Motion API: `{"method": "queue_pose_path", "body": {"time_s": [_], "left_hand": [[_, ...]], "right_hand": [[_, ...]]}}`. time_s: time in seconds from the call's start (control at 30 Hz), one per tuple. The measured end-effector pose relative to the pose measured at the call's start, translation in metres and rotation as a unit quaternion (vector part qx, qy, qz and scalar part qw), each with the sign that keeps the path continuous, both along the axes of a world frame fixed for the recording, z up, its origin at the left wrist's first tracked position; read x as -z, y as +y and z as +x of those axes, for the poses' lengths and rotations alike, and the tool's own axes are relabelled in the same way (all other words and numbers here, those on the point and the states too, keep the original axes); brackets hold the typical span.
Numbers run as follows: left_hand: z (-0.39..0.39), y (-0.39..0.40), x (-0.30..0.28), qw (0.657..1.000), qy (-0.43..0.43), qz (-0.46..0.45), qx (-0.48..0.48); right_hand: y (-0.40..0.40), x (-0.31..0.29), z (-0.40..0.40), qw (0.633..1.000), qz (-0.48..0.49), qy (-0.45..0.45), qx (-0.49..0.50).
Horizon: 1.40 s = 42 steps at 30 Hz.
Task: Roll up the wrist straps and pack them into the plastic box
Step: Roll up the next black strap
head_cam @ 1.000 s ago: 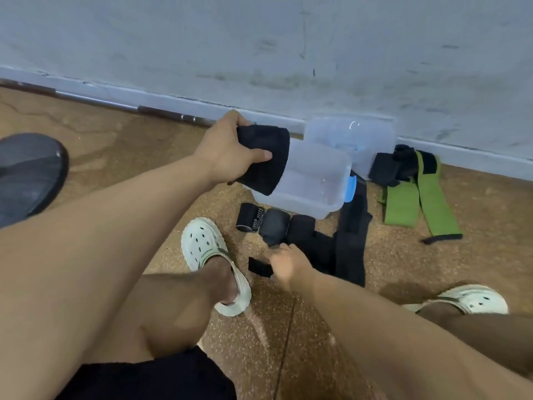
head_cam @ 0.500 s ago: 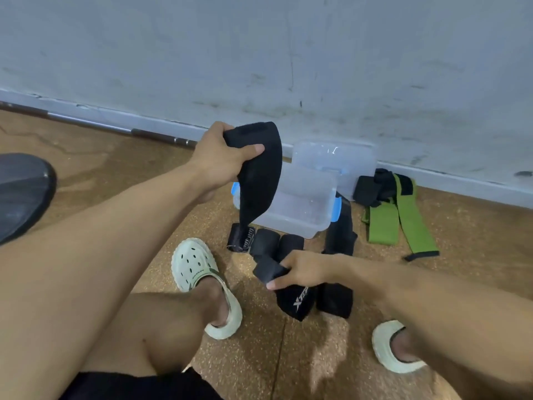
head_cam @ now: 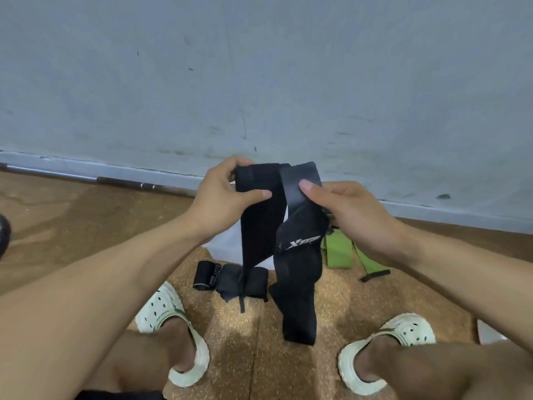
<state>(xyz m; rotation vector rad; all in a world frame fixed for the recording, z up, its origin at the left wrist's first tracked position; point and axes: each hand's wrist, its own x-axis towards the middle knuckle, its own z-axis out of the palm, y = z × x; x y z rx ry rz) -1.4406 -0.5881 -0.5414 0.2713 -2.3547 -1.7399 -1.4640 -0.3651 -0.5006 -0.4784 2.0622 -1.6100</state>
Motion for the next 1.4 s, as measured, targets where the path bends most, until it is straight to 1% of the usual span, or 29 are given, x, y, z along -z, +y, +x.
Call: {"method": "queue_pose_path", "body": {"time_s": [0.17,0.27,0.33,0.5,0.67,0.73,0.87,0.93,1.03,1.07,1.17,1.27,1.33,1.4], "left_hand": [[-0.001,0.023,-0.004,0.999,0.029,-0.007,-0.041],[-0.002,0.034,-0.003,0.997,0.049,-0.01,-0.054],[-0.003,0.039,-0.002,0.997,0.058,-0.019,-0.051],[-0.006,0.047,0.0,0.996,0.072,-0.031,-0.038],[-0.007,0.052,-0.002,0.996,0.08,-0.032,-0.031],[-0.007,0.052,-0.001,0.996,0.079,-0.031,-0.021],[-0.006,0.053,-0.002,0.997,0.069,-0.025,0.001],[-0.004,0.052,-0.002,0.998,0.057,-0.015,0.02],[-0.001,0.049,-0.002,0.996,0.026,-0.008,0.081],[-0.001,0.047,-0.002,0.995,0.008,0.005,0.104],[0.004,0.049,-0.005,0.985,-0.039,0.082,0.149],[0.006,0.058,-0.004,0.982,-0.038,0.134,0.13],[0.004,0.061,-0.003,0.983,-0.037,0.14,0.111],[0.002,0.062,-0.002,0.984,-0.04,0.139,0.1]], "right_hand": [[-0.006,0.008,-0.008,0.995,-0.039,-0.004,0.087],[-0.007,0.011,-0.012,0.991,-0.048,-0.03,0.122],[-0.01,0.011,-0.013,0.991,-0.049,-0.047,0.119],[-0.015,0.012,-0.014,0.992,-0.044,-0.047,0.109],[-0.014,0.01,-0.017,0.987,-0.05,-0.063,0.136],[-0.014,0.009,-0.017,0.985,-0.031,-0.066,0.157],[-0.01,0.009,-0.025,0.975,0.04,-0.038,0.214],[-0.005,0.008,-0.029,0.978,0.045,-0.063,0.195],[0.001,0.007,-0.031,0.986,-0.01,-0.098,0.133],[0.002,0.008,-0.033,0.987,-0.02,-0.096,0.129],[0.005,0.008,-0.037,0.984,-0.045,-0.099,0.14],[0.006,0.006,-0.036,0.983,-0.058,-0.106,0.136],[0.005,0.004,-0.034,0.983,-0.068,-0.102,0.133],[0.003,0.003,-0.032,0.986,-0.075,-0.075,0.127]]}}
